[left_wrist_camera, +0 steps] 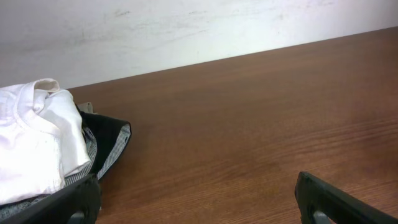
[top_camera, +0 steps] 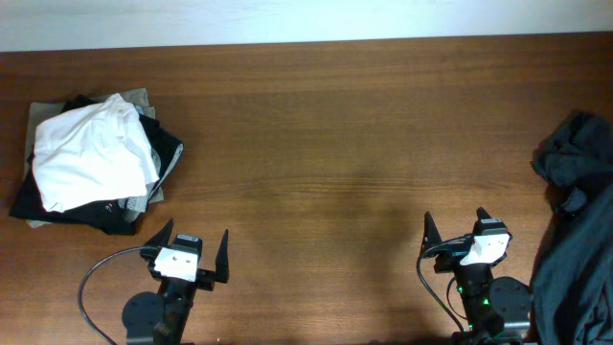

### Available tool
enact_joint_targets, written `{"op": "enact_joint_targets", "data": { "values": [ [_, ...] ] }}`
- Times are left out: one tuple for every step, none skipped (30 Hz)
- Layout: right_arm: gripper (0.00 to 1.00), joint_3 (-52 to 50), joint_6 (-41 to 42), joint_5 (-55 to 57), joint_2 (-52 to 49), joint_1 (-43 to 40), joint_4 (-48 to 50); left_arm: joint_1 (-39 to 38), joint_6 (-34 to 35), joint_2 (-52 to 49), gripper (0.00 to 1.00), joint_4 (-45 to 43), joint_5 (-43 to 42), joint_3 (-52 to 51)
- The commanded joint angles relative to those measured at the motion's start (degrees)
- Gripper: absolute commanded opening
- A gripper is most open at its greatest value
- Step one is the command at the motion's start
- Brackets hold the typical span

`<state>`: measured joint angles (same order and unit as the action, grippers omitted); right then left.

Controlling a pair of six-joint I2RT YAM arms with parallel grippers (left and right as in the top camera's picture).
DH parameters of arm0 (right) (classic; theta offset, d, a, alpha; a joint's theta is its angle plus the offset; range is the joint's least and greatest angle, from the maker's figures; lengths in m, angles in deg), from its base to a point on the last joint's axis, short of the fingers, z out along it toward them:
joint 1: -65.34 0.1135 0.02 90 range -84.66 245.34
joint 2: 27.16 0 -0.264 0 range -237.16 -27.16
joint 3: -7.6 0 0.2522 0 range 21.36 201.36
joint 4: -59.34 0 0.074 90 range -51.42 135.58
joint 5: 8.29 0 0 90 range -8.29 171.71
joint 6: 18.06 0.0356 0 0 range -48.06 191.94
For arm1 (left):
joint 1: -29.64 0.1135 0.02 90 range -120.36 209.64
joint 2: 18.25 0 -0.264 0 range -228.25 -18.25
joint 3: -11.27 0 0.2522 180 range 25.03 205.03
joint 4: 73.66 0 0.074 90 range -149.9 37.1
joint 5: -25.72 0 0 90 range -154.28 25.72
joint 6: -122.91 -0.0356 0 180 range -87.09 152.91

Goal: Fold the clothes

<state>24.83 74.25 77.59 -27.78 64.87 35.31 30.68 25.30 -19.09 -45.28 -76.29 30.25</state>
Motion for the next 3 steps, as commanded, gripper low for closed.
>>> {"op": "enact_joint_targets", "data": {
  "values": [
    [0.99,-0.37,-0.37,-0.35,0.44,-0.46,-0.2,-0.28,0.46,0.55,0.99,-0.24,-0.22,-0.57],
    [0.99,-0.37,-0.37,-0.33,0.44,-0.46,-0.2,-0.28,0.46,0.55,0.99,-0.24,-0.24,-0.57],
    [0.99,-0.37,-0.37,-0.33,0.44,-0.46,-0.2,-0.28,0.46,0.55,0.99,-0.24,-0.22,-0.57]
  ]
}}
